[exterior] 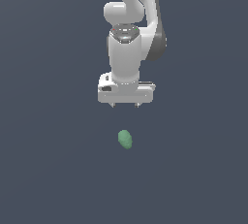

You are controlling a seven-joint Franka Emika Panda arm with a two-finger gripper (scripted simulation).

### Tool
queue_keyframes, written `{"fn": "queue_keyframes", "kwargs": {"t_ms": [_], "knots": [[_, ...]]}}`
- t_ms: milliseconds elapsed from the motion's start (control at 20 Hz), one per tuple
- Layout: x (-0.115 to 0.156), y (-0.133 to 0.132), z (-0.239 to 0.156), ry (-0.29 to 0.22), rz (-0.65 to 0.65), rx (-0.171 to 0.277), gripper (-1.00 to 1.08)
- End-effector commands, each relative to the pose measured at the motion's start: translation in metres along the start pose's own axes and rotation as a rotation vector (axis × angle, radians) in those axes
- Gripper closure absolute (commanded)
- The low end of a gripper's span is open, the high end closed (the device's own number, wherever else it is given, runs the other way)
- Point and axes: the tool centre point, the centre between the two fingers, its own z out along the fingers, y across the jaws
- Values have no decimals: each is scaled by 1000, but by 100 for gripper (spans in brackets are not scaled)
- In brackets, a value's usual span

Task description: Pick up the object and move it to a goal position.

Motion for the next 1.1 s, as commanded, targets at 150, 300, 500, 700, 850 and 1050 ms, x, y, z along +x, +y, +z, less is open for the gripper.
{"fn": "queue_keyframes", "kwargs": {"t_ms": [150, 300, 500, 700, 850, 1050], "knots": [[0, -6, 0, -1, -16, -2, -92], [-1, -23, -1, -5, -60, -6, -92], [-2, -33, -2, -7, -86, -9, -92], [0, -31, -1, -7, -87, -9, -92], [4, -30, 3, -8, -105, -10, -92], [15, -27, 13, -10, -141, -11, -92]]}}
